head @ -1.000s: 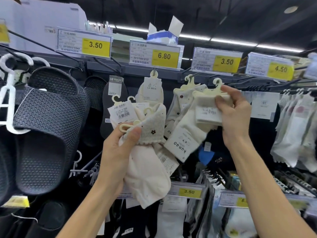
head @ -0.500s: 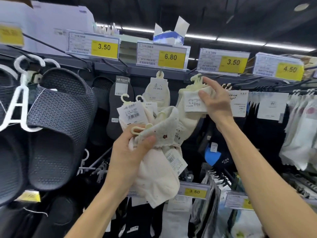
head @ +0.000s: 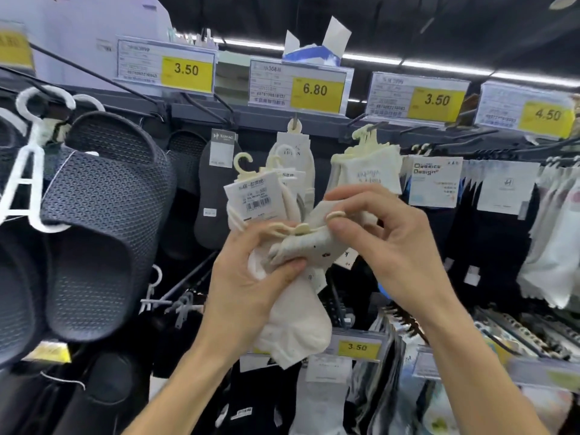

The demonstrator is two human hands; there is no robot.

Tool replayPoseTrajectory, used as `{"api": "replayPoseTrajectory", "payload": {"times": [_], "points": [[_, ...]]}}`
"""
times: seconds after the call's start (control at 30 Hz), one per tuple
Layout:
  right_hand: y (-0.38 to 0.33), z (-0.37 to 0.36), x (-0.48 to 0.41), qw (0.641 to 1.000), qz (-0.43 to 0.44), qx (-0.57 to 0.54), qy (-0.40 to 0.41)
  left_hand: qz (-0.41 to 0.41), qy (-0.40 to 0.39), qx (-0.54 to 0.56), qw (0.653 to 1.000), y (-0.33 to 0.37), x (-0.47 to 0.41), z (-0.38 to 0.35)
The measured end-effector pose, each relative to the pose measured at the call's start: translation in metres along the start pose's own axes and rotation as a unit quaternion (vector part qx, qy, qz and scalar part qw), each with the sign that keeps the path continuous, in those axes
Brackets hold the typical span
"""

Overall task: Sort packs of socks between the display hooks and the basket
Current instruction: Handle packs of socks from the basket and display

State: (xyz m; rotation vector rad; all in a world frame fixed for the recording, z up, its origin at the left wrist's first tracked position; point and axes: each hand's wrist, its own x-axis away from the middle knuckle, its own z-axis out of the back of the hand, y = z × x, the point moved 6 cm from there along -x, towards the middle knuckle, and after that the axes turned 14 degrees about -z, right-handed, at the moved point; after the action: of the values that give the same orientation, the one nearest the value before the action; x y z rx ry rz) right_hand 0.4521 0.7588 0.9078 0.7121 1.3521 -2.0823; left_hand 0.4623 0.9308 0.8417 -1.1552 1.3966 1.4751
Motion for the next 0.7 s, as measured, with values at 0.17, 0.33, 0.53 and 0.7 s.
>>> {"api": "replayPoseTrajectory", "payload": {"times": [0.17, 0.33, 0.53, 0.7], "points": [[-0.001, 0.022, -0.010, 0.996, -0.043, -0.045, 0.061, 0.088, -0.007, -0.022, 0.996, -0.014, 0.003, 0.005], [-0.013, 0.024, -0.020, 0.981, -0.064, -0.178, -0.034, 0.145, -0.005, 0.007, 0.989, -0.023, 0.005, 0.007], [-0.008, 0.000, -0.020, 0.906, -0.216, -0.306, -0.198, 0.124, -0.061, 0.079, 0.987, -0.001, -0.007, -0.004], [0.001, -0.001, -0.025, 0.939, -0.239, -0.215, -0.120, 0.134, -0.157, 0.123, 0.971, 0.014, -0.009, -0.022]]}}
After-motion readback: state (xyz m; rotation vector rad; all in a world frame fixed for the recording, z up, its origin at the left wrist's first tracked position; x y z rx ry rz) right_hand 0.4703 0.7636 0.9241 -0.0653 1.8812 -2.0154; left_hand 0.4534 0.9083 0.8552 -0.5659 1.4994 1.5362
